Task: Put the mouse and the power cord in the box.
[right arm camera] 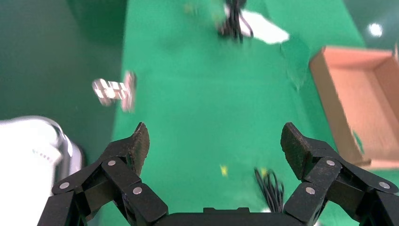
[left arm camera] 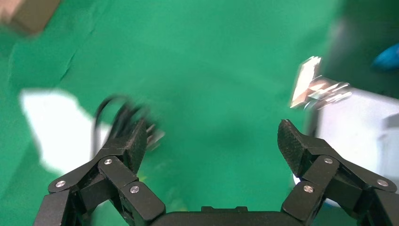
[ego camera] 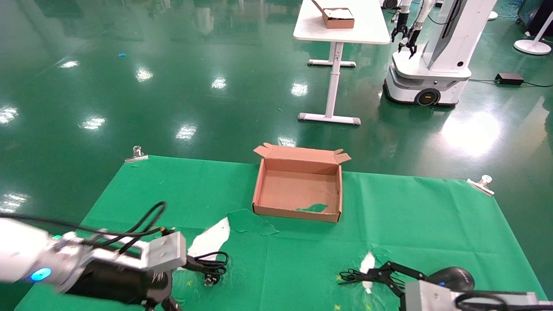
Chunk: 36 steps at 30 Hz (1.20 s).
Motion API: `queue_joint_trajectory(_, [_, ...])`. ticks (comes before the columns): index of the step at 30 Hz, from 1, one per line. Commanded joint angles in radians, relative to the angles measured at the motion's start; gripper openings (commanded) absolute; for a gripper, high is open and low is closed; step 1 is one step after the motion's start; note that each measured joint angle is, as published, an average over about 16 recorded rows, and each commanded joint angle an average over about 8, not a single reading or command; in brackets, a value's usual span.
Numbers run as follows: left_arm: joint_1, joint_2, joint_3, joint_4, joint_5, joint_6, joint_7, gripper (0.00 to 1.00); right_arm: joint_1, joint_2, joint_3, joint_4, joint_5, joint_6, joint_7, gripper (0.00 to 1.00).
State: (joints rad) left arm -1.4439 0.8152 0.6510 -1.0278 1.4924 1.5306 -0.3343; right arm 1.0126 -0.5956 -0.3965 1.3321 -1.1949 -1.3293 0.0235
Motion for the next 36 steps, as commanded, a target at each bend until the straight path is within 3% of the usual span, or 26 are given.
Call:
queue_joint_trajectory(1, [-0.038,0.043,0.032,0.052,0.079,-0.008,0.015,1.00,0.001,-0.008,-0.012,0.004,-0.038,0.018,0.001,1.00])
queue_joint_trajectory(9, [-0.039,0.047,0.039,0.041,0.095,-0.020,0.010,1.00,0.005,-0.008,-0.009,-0.003,-0.031,0.013,-0.007,1.00])
queue_joint_trajectory(14, [-0.061,0.108,0.083,0.068,0.211,-0.085,0.003,1.00,0.013,-0.011,-0.004,-0.006,-0.022,0.009,-0.011,1.00])
queue_joint_trajectory(25, [-0.161,0.326,0.211,0.320,0.518,-0.286,0.064,1.00,0.017,0.009,0.008,-0.006,-0.004,0.002,0.000,1.00])
queue_joint_trajectory(36, [-0.205,0.436,0.257,0.538,0.605,-0.377,0.133,1.00,0.017,0.020,0.007,-0.005,-0.030,0.012,-0.017,1.00])
